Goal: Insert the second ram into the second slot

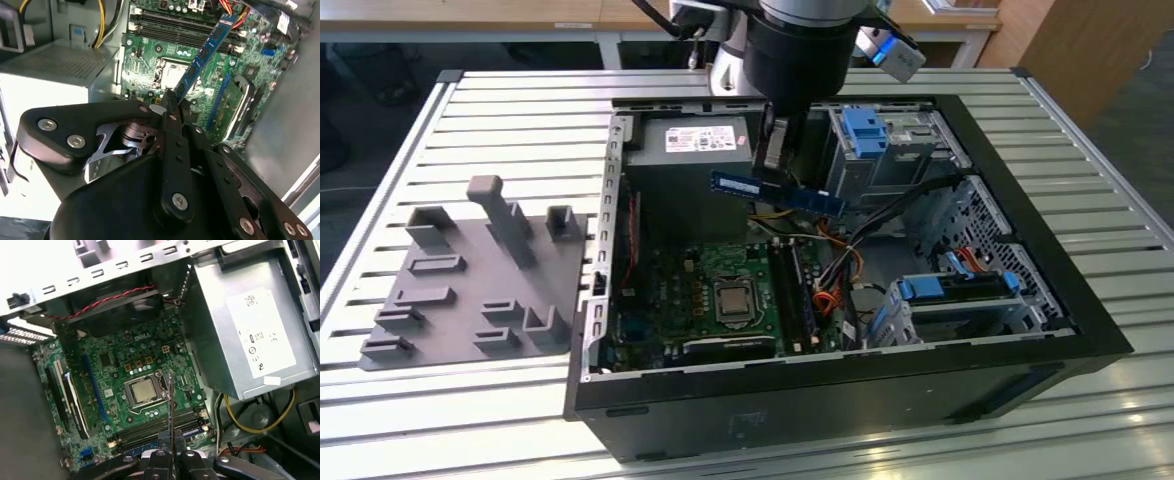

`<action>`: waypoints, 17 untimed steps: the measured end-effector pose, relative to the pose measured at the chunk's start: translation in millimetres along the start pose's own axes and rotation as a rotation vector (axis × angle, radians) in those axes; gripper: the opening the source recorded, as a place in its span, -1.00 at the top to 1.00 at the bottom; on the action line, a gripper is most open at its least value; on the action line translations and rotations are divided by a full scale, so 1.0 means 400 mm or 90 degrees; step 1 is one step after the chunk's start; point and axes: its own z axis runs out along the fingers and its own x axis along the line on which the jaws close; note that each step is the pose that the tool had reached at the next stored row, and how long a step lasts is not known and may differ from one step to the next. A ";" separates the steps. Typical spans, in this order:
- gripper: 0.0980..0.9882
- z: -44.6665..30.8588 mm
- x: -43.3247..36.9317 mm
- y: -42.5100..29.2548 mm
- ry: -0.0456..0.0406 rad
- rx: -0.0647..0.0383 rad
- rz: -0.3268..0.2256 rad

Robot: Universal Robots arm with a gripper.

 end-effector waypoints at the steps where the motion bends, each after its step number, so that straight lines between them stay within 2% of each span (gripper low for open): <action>1: 0.91 0.001 0.000 0.000 -0.0004 0.000 0.011; 17: 0.91 0.036 0.000 -0.001 -0.0068 0.001 0.197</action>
